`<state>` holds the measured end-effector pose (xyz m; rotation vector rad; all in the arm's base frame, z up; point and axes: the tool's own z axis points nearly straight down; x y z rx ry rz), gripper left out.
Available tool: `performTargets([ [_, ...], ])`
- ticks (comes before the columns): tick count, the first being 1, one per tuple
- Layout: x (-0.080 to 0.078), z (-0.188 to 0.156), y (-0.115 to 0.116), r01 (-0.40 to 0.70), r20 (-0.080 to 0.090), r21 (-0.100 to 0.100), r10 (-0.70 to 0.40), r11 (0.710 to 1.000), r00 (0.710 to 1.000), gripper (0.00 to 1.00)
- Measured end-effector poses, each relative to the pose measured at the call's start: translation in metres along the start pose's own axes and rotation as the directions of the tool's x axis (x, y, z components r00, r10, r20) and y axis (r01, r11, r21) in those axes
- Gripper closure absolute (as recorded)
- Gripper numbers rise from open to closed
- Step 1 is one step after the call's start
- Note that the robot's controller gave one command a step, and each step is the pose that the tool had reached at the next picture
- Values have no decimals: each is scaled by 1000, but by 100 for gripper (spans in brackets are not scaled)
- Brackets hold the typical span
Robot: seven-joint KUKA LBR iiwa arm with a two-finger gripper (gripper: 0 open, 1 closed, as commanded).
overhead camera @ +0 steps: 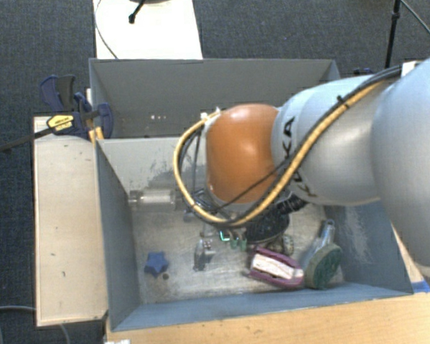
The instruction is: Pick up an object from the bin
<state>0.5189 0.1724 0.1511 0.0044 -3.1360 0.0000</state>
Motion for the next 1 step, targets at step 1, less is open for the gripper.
performTargets([
  [1,-23,69,61,132,12,-1,-132,991,991,0],
])
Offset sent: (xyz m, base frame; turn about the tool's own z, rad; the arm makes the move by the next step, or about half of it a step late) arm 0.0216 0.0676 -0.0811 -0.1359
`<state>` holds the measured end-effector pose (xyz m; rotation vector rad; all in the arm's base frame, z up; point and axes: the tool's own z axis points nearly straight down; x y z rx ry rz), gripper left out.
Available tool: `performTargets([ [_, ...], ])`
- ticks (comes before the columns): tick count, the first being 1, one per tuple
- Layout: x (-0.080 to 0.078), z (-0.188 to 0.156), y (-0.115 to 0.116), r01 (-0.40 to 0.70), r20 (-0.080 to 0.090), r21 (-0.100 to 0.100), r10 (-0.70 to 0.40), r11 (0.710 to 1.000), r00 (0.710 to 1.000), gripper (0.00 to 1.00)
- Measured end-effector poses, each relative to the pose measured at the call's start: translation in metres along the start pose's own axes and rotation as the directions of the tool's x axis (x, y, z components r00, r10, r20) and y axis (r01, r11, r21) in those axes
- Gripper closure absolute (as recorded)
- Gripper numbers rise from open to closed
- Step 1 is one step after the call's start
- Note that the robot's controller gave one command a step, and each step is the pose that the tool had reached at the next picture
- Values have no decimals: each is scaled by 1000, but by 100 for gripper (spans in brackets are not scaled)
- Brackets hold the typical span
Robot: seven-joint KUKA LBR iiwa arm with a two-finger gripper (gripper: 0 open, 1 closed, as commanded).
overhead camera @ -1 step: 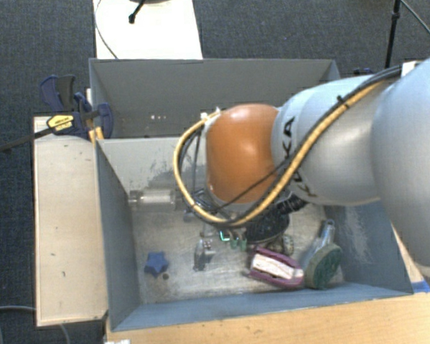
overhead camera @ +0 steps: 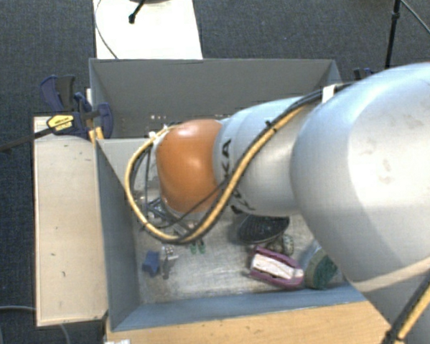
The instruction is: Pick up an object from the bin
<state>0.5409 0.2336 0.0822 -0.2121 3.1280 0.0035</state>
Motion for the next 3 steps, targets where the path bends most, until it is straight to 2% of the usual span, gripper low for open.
performTargets([
  [1,40,12,23,266,-7,-1,-266,964,964,0],
  [2,39,10,23,259,-3,-2,-259,966,966,100],
  [3,56,-163,-2,499,3,1,-499,866,866,100],
])
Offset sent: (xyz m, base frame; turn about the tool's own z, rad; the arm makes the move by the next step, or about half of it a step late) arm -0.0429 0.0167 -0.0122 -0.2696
